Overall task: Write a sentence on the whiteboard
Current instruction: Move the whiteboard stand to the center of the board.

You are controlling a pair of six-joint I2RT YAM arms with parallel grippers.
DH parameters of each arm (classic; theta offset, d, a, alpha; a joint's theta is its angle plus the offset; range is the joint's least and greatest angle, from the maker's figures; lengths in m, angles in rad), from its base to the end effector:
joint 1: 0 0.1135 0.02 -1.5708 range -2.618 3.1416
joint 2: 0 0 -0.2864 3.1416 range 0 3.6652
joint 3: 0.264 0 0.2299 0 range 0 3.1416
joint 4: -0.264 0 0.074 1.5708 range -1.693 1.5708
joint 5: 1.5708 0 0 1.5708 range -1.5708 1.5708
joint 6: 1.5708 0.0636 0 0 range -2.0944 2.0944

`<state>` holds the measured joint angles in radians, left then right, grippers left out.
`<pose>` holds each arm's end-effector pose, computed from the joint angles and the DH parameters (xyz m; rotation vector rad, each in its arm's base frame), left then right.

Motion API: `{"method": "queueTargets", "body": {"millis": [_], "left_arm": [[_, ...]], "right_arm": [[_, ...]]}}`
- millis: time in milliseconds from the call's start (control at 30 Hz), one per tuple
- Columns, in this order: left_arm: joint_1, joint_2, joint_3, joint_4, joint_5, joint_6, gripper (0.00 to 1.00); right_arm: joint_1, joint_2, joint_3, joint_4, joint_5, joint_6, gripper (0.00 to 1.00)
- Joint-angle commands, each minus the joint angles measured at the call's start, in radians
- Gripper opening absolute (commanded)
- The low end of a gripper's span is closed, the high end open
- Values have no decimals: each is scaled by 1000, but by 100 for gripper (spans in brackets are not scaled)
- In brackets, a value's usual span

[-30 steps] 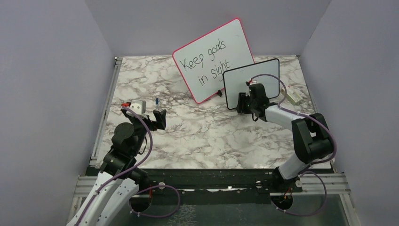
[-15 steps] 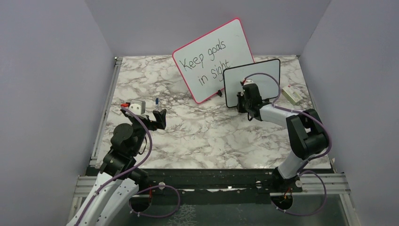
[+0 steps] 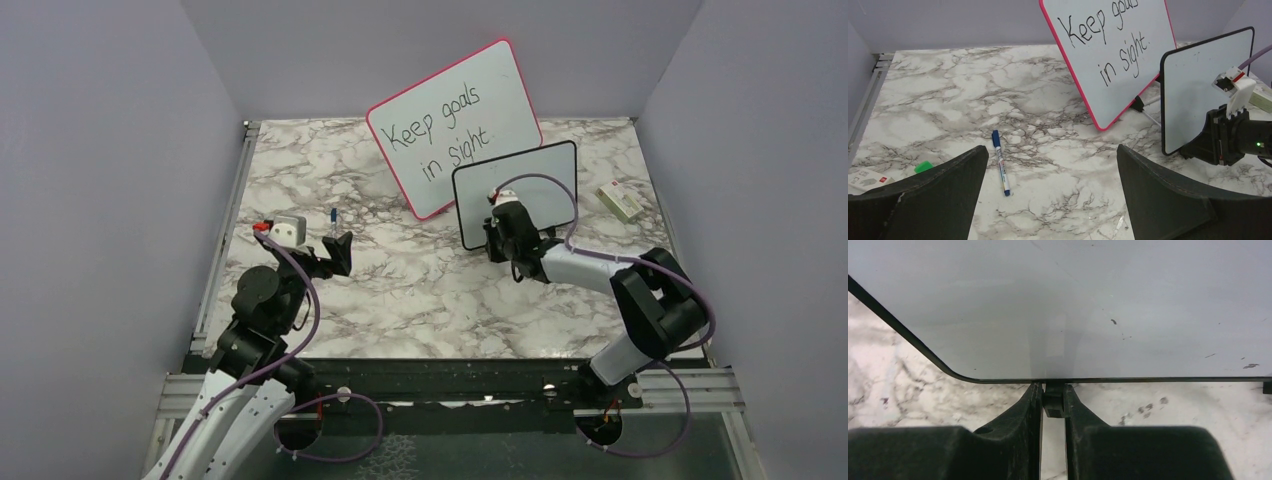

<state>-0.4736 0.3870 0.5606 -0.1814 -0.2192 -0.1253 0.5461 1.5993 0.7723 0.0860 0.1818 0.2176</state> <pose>0.0945 -0.0329 0.3180 0.1037 1.5827 -0.2957 0.2823 0.1581 0.1849 -0.2852 2.2860 0.1831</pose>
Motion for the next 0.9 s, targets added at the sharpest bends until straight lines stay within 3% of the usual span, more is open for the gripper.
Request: {"method": "queueTargets", "body": {"millis": [0,333,767,867], "left_arm": [[-7,-19,-2,10,-28,6,99],[-6,-40,-1,1,-67,-4,99],[-7,-46,-4,-16,-102,-11,99],[-7,-42,-6,-15,-118,-13,99]], "right_arm": [[94,-49,-52,-14,21,85,1],[346,-40,-53,-22,160,219,0],[475,-4,-5,-84,286,391,1],[477,-18,-8,-109,289,394,12]]}}
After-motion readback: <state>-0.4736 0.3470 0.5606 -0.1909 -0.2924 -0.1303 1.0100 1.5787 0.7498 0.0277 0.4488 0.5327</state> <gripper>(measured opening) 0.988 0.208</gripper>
